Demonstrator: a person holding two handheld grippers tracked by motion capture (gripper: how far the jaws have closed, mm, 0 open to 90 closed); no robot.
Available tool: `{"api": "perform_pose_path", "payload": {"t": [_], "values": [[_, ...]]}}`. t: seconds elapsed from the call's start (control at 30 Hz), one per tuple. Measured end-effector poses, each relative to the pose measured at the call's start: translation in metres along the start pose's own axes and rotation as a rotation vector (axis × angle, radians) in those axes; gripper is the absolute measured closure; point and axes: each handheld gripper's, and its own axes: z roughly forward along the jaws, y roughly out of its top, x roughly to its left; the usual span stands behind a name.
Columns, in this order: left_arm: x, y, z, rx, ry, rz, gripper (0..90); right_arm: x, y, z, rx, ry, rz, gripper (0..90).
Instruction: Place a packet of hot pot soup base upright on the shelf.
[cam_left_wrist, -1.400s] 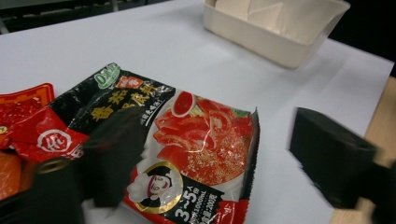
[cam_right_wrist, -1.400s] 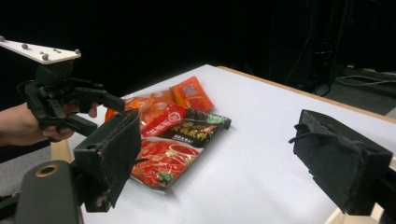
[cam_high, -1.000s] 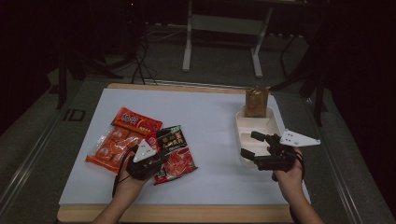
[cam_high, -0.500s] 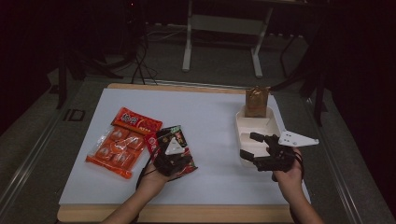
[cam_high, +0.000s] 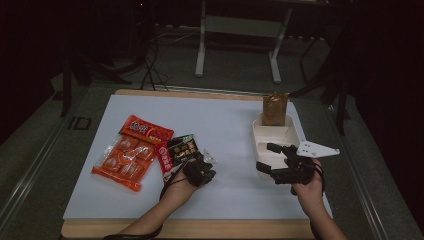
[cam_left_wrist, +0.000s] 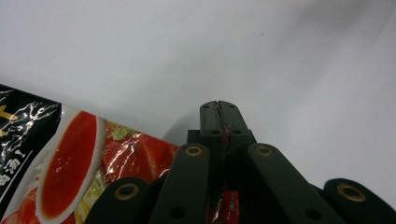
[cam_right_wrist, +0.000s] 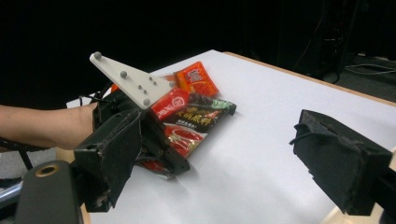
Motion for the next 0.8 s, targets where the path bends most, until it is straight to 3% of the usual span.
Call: {"api": "perform_pose_path", "payload": {"t": [0.23, 0.4, 0.5, 0.67, 0.8], "values": [[-0.005, -0.002, -0.004, 0.006, 0.02, -0.002, 90.0, 0.0, -0.001, 0.0, 0.006, 0.006, 0.007, 15.0], [0.0, -0.014, -0.016, -0.018, -0.016, -0.045, 90.0, 0.001, 0.001, -0.002, -0.002, 0.006, 0.007, 15.0], [0.002, -0.019, -0.024, -0.026, 0.012, -0.037, 90.0, 0.001, 0.002, -0.002, -0.004, 0.005, 0.003, 15.0], [0.013, -0.034, -0.035, -0.026, 0.002, -0.102, 90.0, 0.002, 0.002, -0.002, -0.009, 0.004, 0.001, 15.0], [0.017, -0.038, -0.038, -0.047, -0.012, -0.113, 90.0, 0.002, 0.003, 0.0, -0.007, 0.007, 0.002, 15.1]]}}
